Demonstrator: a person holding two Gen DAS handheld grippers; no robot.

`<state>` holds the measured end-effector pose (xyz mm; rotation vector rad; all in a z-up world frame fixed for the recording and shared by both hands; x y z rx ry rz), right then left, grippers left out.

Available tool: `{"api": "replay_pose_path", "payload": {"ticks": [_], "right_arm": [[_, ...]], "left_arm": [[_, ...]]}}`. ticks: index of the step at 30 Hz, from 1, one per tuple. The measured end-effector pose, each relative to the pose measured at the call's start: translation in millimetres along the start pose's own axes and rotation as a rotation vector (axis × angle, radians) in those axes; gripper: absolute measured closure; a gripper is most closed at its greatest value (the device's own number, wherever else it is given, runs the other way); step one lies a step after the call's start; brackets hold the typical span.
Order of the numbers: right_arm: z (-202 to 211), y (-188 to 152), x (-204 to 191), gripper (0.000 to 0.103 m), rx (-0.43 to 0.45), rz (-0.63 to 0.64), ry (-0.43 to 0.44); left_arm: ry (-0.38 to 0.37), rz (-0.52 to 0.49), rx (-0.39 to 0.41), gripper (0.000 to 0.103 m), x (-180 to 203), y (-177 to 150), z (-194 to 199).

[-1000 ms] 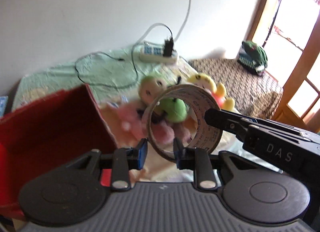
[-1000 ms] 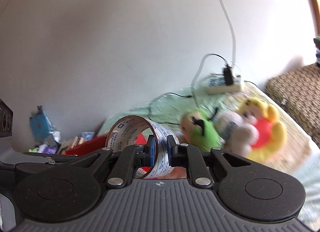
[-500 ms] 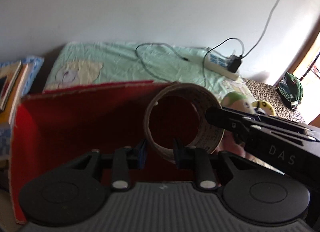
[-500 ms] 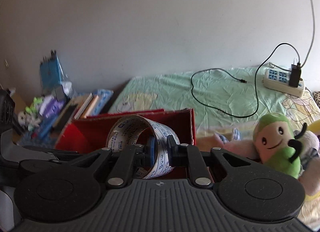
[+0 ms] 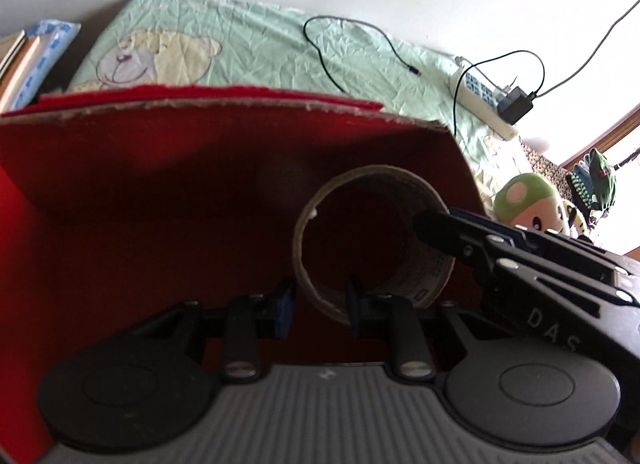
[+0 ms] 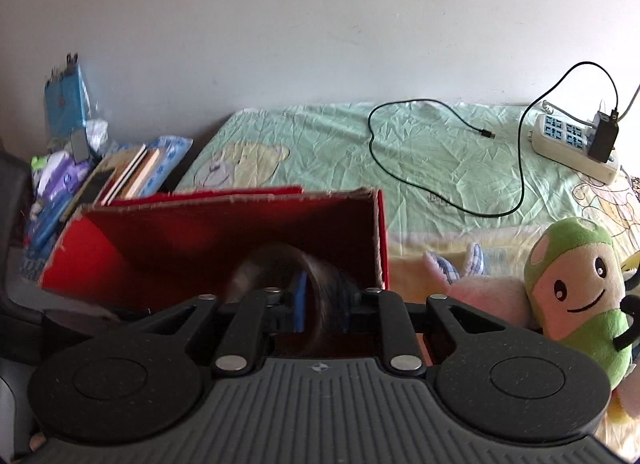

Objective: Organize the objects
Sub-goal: 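Lift the tape roll with the right gripper and carry it over the red box, then lower the tape roll into the red box and open the right gripper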

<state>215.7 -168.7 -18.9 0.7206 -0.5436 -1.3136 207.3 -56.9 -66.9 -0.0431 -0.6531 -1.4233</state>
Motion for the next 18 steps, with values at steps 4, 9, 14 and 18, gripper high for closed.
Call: {"api": "replay_pose_path", "payload": {"ticks": [4, 9, 14, 18], "right_arm": [[5, 5, 4, 0.073, 0.042, -0.017, -0.018], [10, 1, 11, 0.073, 0.049, -0.098, 0.003], [19, -5, 13, 0.073, 0.053, -0.148, 0.01], [29, -9, 8, 0.074, 0.064, -0.126, -0.007]], "left_arm": [[0.009, -0.009, 0.016, 0.082, -1, 0, 1], [0.043, -0.019, 0.043, 0.082, -3, -2, 5], [0.109, -0.023, 0.08, 0.082, -10, -3, 13], [0.183, -0.039, 0.124, 0.08, -14, -5, 27]]}}
Point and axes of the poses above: each gripper's, at about its wrist camera, not at the fingertips, and z roughly against the way its jaws point, x to its right, y to its top, the point moved 8 cm from there along -z, roughly the way its jaws point, and after that the axes turned 10 degrees about z, right-handed, at the moved point
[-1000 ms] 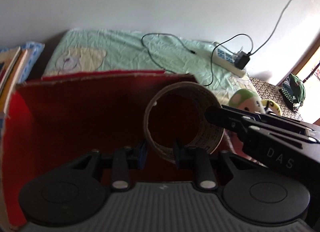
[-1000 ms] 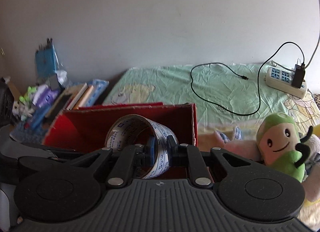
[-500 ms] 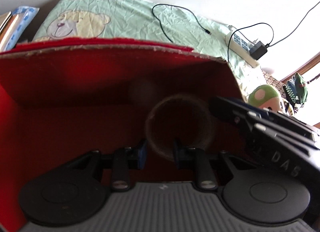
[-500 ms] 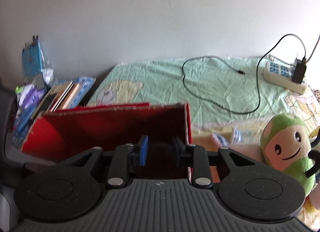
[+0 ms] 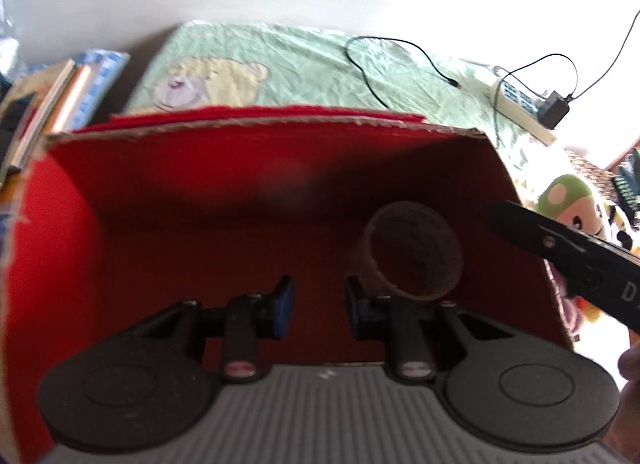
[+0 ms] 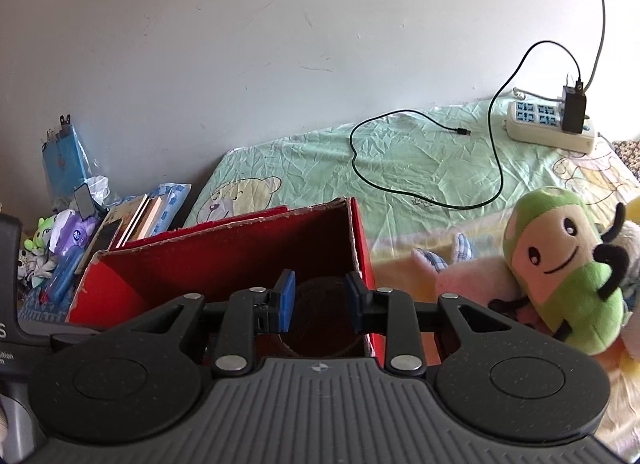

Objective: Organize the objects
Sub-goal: 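Lower the tape roll into the red box and open the right gripper, then move the right gripper back to the pine cone beside the sandal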

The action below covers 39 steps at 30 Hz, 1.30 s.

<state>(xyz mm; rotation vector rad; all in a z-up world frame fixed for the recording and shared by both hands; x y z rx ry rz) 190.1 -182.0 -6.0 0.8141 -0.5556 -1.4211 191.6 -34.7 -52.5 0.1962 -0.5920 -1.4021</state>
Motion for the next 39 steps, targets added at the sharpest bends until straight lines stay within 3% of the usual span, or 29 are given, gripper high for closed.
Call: {"api": "replay_pose_path", "payload": {"ticks": [4, 15, 29, 39], "right_arm": [[8, -6, -6, 0.073, 0.009, 0.055, -0.03], [36, -18, -12, 0.073, 0.064, 0.093, -0.042], [76, -37, -13, 0.073, 0.173, 0.02, 0.013], [93, -71, 6, 0.072, 0.132, -0.092, 0.063]], "left_arm": [[0.062, -0.02, 0.05, 0.069, -5, -3, 16], [0.149, -0.051, 0.153, 0.062, -6, -20, 60], [0.236, -0.086, 0.26, 0.051, -11, -51, 116], [0.211, -0.12, 0.264, 0.039, -15, -86, 140]]}}
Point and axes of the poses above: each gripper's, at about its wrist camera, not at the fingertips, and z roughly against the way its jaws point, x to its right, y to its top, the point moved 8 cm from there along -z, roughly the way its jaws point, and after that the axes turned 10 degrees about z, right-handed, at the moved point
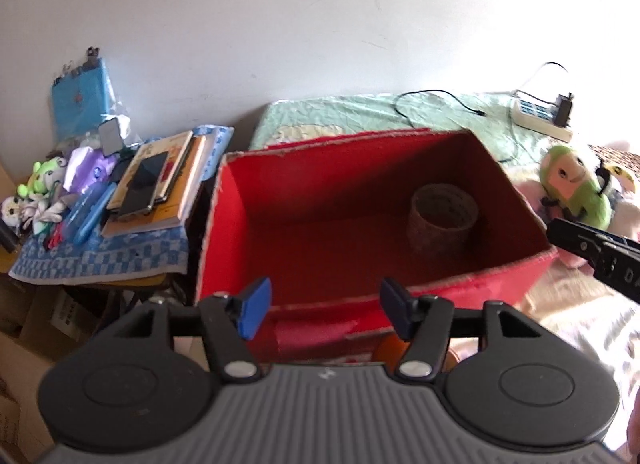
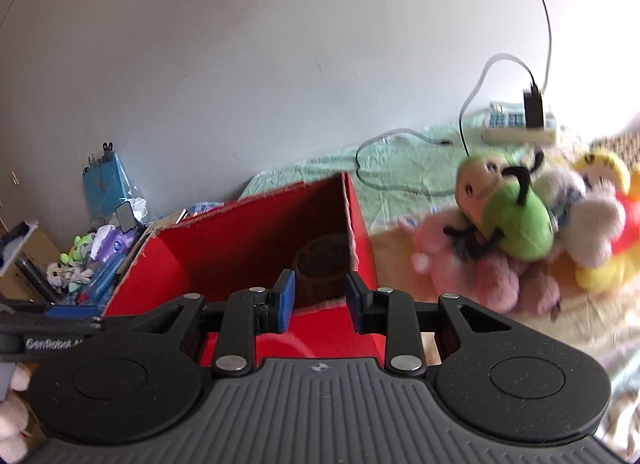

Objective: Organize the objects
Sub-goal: 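Move the right gripper back to the pine cone beside the sandal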

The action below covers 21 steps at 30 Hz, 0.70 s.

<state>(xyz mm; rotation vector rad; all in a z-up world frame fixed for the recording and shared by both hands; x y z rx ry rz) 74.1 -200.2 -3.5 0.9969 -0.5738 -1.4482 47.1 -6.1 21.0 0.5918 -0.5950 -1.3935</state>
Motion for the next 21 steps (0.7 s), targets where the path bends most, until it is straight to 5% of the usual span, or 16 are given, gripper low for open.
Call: {"api": "replay_pose_path", "payload": {"ticks": [12, 16, 21], "right_arm": [[-3, -72, 35, 0.068, -0.296, -0.274, 0.106], [-3, -85, 44, 0.066, -0.353, -0.336, 0.107], [-2, -94, 49, 0.061, -0.393, -0.374, 0.115]], "left_arm": [[-0.426, -0.253, -0.139, 0.031, 71, -80, 11], [-0.552, -0.282, -0.199, 0.022, 94, -97, 7], [-0.575, -0.319, -0.247, 0.023, 116, -115, -4]]}}
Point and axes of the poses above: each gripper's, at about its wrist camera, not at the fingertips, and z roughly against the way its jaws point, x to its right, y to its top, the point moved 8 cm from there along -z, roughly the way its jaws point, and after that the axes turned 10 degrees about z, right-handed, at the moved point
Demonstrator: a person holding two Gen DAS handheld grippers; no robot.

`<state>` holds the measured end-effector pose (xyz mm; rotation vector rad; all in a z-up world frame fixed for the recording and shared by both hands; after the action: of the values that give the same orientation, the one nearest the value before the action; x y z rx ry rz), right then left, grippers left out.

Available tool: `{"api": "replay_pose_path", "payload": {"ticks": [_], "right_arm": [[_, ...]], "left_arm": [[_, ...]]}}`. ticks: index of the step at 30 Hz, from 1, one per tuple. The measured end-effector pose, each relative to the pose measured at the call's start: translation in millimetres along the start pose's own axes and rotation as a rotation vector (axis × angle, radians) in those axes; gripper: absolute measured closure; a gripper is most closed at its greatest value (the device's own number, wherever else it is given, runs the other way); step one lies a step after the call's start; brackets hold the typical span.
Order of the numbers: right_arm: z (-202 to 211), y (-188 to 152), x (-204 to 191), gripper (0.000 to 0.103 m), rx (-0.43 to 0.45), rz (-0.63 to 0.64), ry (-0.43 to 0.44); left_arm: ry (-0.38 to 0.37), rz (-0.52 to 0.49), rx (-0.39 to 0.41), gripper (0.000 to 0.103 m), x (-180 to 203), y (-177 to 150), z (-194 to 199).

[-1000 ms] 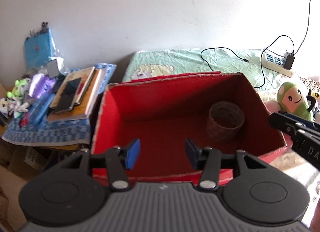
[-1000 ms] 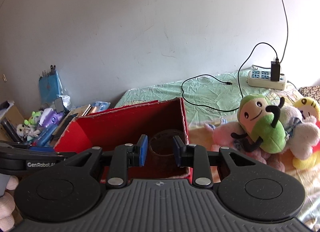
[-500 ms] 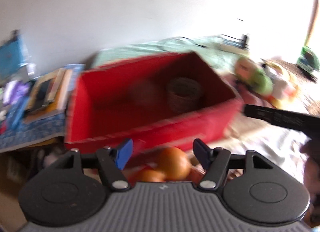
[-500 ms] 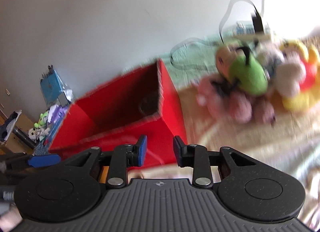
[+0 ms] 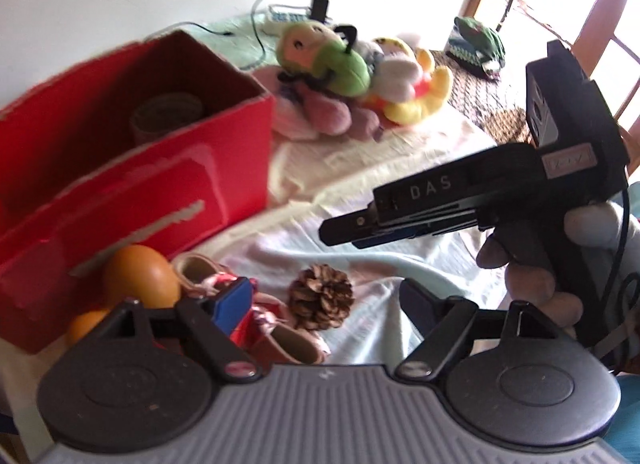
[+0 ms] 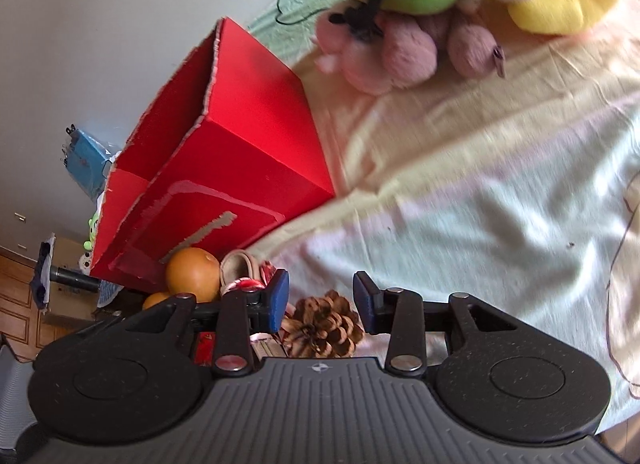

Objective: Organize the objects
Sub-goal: 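Move the right gripper back to the pine cone beside the sandal, then close the right gripper on the brown pine cone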

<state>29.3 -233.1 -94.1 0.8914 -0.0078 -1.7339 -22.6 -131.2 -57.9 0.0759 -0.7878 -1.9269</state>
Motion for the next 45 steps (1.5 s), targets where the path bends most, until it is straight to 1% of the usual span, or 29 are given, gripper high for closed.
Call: {"api": "replay_pose_path", "payload": {"ticks": [6, 10, 13, 17, 19, 21, 27, 32, 33, 37, 45], "right_arm": [[-1, -5, 9, 0.061, -0.037, -0.008, 0.01], [-2, -8, 8, 0.061, -0.058, 0.004, 0.02], [-4, -9, 6, 0.061, -0.071, 0.007, 0.024], [-9, -12, 5, 0.061, -0.089, 0.003, 0.03], [-10, -13, 4, 0.061, -0.097, 0.004, 0.033], [-12, -15, 3, 0.061, -0.106, 0.007, 0.035], [-15, -17, 1, 0.06, -0.109, -0.001, 0.05], [-19, -19, 4, 0.059, -0.115, -0.058, 0.082], [-19, -19, 5, 0.059, -0.118, -0.068, 0.089], [-19, -20, 7, 0.059, -0.121, -0.094, 0.102], [-19, -20, 7, 0.06, -0.116, -0.081, 0.09]], "left_arm": [[-0.024, -0.012, -0.047, 0.024, 6, -4, -18], [-0.039, 0.007, -0.085, 0.032, 3, -5, -30], [-0.046, 0.017, -0.105, 0.036, 3, -7, -34], [-0.043, 0.015, -0.119, 0.039, 4, -11, -40], [-0.036, 0.02, -0.133, 0.044, 3, -13, -45], [-0.03, 0.028, -0.146, 0.046, 1, -16, -50], [-0.036, 0.057, -0.142, 0.049, -5, -14, -50], [-0.026, 0.075, -0.139, 0.053, -9, -12, -51], [-0.027, 0.073, -0.14, 0.058, -10, -12, -51], [-0.023, 0.07, -0.136, 0.059, -11, -12, -50], [-0.002, 0.046, -0.136, 0.059, -8, -14, -51]]}}
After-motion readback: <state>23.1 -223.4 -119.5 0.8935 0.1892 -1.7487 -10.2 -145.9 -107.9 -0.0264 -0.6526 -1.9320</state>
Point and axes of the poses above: each gripper's, at about its wrist camera, not at the fingertips, and z roughly against the way its jaws point, x to its right, y to its top, the point moved 8 cm from there along -z, roughly the way its jaws point, and after that the axes turned 10 degrees about z, right-handed, at the moved point
